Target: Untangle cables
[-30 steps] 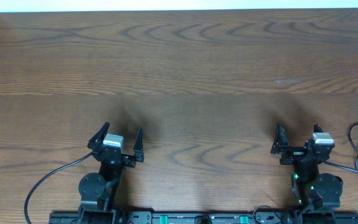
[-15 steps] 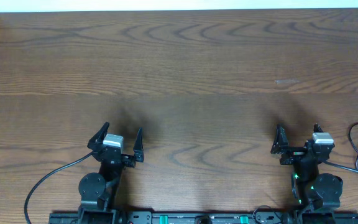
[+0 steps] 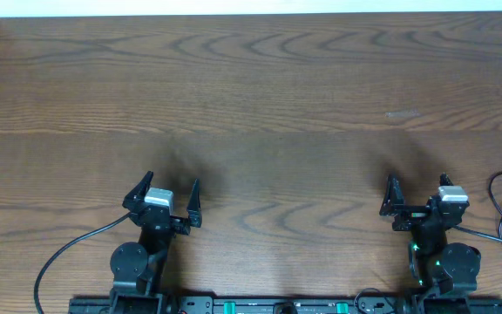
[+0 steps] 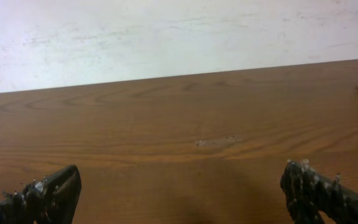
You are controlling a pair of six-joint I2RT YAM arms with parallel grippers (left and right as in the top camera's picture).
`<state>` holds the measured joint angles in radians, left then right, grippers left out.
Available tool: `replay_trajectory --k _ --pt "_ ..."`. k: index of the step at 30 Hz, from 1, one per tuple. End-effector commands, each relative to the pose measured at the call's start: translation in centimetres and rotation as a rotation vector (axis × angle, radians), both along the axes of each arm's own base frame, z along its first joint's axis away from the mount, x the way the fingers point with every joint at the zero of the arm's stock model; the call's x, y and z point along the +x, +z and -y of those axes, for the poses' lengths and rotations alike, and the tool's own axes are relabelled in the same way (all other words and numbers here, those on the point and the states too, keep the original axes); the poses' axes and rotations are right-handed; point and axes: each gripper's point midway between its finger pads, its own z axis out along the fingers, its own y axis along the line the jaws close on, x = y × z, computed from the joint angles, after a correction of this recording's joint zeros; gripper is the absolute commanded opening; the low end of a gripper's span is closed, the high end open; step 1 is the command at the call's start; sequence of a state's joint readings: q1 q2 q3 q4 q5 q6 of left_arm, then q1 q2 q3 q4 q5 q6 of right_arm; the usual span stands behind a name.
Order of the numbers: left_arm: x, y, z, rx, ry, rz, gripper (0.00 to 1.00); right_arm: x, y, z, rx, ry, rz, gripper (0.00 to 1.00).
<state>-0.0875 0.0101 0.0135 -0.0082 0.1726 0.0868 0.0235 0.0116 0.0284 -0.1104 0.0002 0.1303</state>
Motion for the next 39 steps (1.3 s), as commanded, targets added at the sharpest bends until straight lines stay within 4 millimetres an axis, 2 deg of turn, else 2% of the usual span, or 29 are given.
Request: replay_trajectory --k 1,6,39 --pt "-0.11 -1.49 -0.08 0.021 0.0 -0.047 0.95 0.0 -0.1 0.24 0.014 -0.014 0.002 0.99" --pt "0.05 -1.56 -1.04 0.028 0.056 -0.05 0.94 0.0 -0.11 0.24 0.014 -0.014 0.001 0.99" --pt "0.04 -1.59 -1.03 0.028 0.056 -0.051 0.94 0.0 -0.11 0.24 0.014 -0.014 0.001 0.99"
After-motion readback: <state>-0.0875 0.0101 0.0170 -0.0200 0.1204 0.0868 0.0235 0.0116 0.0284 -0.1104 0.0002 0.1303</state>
